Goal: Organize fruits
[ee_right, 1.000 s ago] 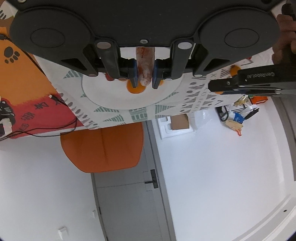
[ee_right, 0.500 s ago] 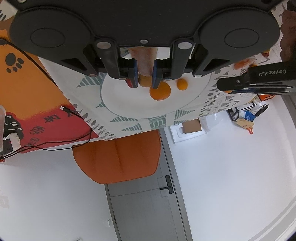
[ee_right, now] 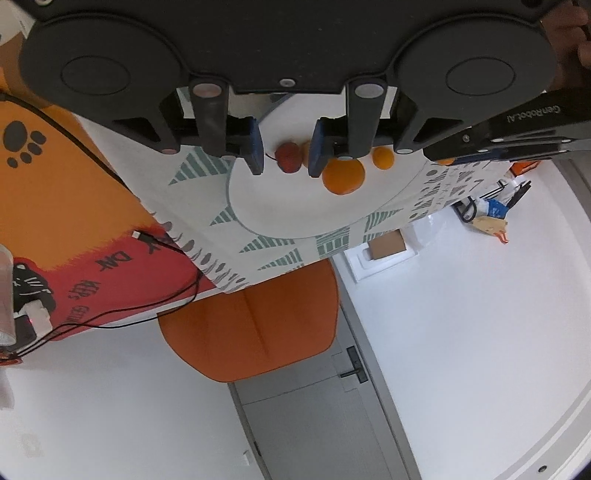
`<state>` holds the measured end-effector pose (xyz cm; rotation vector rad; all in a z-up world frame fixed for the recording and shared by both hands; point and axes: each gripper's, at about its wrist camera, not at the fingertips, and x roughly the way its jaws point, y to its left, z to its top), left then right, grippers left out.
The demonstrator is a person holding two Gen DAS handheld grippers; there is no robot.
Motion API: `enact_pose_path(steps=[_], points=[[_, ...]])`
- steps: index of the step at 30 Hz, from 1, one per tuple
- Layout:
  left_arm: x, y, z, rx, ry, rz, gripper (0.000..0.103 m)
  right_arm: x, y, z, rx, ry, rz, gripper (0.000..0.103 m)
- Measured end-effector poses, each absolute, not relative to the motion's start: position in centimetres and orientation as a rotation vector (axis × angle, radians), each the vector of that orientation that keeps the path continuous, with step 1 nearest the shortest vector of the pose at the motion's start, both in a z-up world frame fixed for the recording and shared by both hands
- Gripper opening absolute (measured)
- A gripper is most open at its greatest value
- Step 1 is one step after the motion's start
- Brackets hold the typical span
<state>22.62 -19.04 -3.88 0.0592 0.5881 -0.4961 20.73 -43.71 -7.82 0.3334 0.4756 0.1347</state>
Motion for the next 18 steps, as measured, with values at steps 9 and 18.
enact_pose_path(steps=[9, 18], points=[[22.9, -18.9, -4.5, 0.05, 0.606, -0.5, 0.022, 21.3, -42.0, -8.6, 0.271, 0.535, 0.181, 0.004], [23.0, -18.3, -4.3, 0.043, 0.601, -0.48, 0.022, 20.6, -43.4, -7.0, 0.317, 0.469, 0.172, 0.0]])
